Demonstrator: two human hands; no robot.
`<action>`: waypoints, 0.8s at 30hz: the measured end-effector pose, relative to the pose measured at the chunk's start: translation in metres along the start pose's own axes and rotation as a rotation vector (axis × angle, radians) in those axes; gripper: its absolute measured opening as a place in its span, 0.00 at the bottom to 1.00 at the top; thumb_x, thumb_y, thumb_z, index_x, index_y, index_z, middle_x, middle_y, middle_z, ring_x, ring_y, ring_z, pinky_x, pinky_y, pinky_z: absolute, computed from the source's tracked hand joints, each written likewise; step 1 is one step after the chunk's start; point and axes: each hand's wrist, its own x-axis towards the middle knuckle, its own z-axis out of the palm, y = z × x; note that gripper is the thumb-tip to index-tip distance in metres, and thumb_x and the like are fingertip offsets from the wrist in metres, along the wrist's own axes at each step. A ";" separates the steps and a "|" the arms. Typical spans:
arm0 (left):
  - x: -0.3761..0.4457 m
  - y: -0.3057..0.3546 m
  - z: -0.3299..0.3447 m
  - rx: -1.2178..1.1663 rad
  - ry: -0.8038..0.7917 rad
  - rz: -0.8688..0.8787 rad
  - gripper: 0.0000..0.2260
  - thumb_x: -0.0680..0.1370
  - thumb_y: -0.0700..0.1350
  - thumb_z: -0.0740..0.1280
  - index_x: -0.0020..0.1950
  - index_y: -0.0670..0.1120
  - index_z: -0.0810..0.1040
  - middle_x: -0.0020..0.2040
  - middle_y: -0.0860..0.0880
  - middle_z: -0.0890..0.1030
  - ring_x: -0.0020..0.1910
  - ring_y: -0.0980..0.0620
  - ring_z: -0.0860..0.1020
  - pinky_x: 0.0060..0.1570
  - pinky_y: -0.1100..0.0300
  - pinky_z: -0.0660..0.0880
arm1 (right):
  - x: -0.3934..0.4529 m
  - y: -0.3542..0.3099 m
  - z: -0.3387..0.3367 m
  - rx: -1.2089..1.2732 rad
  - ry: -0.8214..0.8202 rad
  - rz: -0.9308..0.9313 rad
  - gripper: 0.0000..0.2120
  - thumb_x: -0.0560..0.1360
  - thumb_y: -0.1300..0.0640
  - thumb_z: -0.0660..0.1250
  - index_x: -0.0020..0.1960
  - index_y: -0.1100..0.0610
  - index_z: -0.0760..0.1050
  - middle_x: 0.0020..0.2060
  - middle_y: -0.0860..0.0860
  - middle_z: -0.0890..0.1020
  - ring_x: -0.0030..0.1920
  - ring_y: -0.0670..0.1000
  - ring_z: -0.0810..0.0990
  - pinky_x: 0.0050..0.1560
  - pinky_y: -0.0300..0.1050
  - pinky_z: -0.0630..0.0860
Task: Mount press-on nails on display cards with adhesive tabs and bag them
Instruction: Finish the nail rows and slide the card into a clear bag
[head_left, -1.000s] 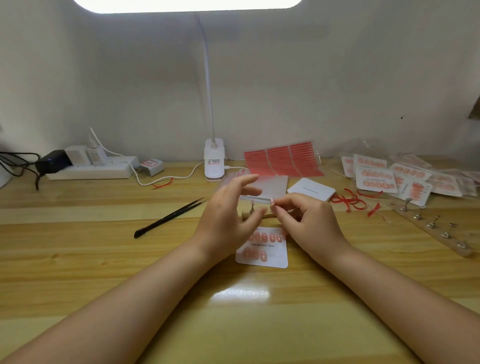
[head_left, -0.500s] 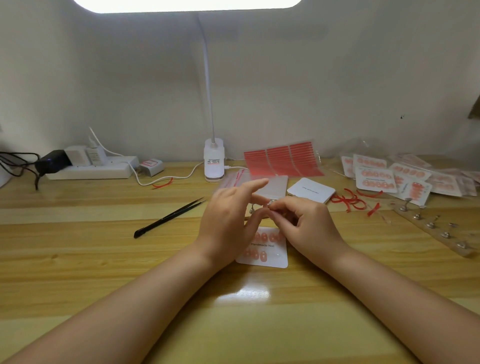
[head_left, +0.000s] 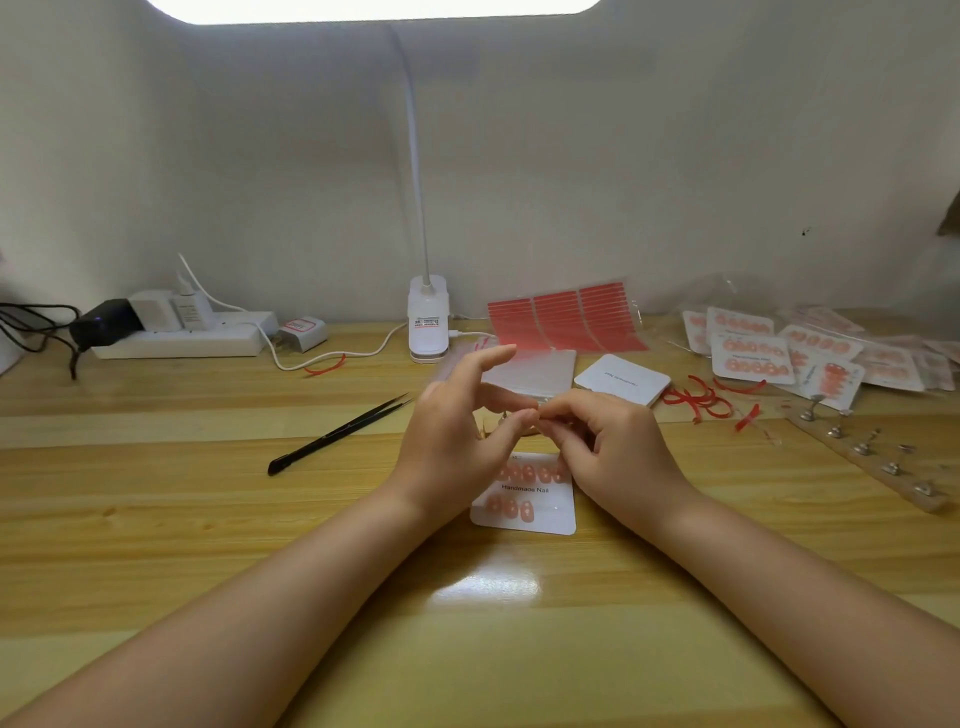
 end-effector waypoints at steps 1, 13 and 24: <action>0.000 0.000 -0.001 -0.010 -0.004 -0.002 0.25 0.72 0.41 0.75 0.67 0.45 0.71 0.46 0.56 0.84 0.50 0.59 0.82 0.61 0.51 0.74 | 0.000 0.000 0.000 -0.001 0.000 0.003 0.04 0.74 0.66 0.71 0.48 0.60 0.83 0.36 0.47 0.82 0.35 0.39 0.76 0.38 0.35 0.74; 0.001 0.001 -0.001 0.000 0.016 0.068 0.25 0.70 0.37 0.77 0.64 0.44 0.72 0.44 0.54 0.83 0.43 0.53 0.80 0.45 0.54 0.75 | -0.001 -0.003 0.001 0.048 0.008 0.031 0.02 0.74 0.62 0.71 0.46 0.61 0.82 0.34 0.50 0.82 0.34 0.49 0.79 0.37 0.47 0.75; -0.001 0.003 0.001 -0.049 0.034 0.051 0.19 0.74 0.36 0.72 0.63 0.43 0.71 0.44 0.51 0.82 0.43 0.54 0.78 0.47 0.59 0.75 | 0.001 -0.008 0.003 0.069 0.046 0.027 0.01 0.74 0.64 0.71 0.45 0.61 0.81 0.33 0.50 0.81 0.33 0.47 0.78 0.34 0.40 0.74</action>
